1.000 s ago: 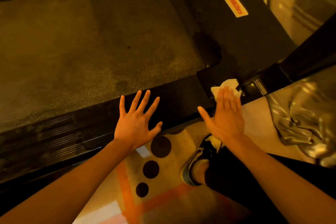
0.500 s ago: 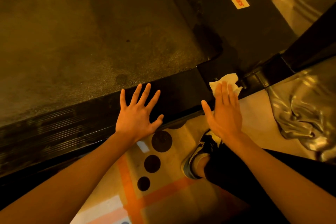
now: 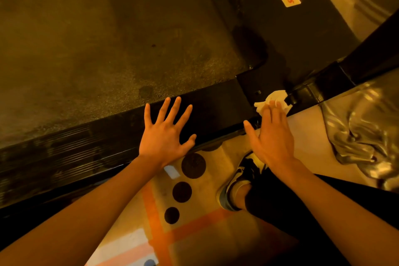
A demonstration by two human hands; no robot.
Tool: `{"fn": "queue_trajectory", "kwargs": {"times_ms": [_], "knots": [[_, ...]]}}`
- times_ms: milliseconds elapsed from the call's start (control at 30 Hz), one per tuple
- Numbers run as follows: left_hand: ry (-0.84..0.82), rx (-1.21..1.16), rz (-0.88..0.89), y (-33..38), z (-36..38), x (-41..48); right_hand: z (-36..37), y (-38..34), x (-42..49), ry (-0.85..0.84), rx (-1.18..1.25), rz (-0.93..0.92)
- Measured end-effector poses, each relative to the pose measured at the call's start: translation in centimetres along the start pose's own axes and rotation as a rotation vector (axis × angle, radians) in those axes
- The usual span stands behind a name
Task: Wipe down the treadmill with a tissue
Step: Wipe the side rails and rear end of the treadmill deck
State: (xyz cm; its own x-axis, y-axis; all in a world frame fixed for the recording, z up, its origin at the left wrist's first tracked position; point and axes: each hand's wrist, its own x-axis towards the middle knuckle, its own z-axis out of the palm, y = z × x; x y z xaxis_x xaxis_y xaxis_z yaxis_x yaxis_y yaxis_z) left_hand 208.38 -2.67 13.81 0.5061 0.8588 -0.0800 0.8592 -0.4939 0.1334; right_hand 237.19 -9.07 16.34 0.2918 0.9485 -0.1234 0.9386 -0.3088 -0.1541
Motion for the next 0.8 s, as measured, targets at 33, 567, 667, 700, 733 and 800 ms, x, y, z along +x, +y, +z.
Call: {"fn": "queue_trajectory", "kwargs": {"times_ms": [33, 567, 667, 700, 733, 800], "knots": [[0.003, 0.0, 0.002, 0.1, 0.0, 0.0, 0.1, 0.2, -0.3, -0.016, -0.009, -0.023], [0.012, 0.001, -0.001, 0.1, 0.0, 0.0, -0.9, 3.6, 1.9, 0.119, 0.016, -0.079], [0.011, 0.005, 0.0, 0.1, 0.0, 0.0, -0.1, 1.9, 1.2, 0.104, 0.022, -0.086], [0.013, 0.004, 0.001, 0.1, 0.1, 0.0, 0.0, 1.8, 1.0, 0.088, 0.007, -0.127], [0.014, 0.004, 0.0, 0.1, 0.1, 0.0, -0.1, 2.3, 1.0, 0.073, -0.014, -0.169], [0.013, 0.007, 0.001, 0.1, 0.1, 0.0, -1.0, 4.0, 1.7, 0.07, -0.062, -0.188]]}}
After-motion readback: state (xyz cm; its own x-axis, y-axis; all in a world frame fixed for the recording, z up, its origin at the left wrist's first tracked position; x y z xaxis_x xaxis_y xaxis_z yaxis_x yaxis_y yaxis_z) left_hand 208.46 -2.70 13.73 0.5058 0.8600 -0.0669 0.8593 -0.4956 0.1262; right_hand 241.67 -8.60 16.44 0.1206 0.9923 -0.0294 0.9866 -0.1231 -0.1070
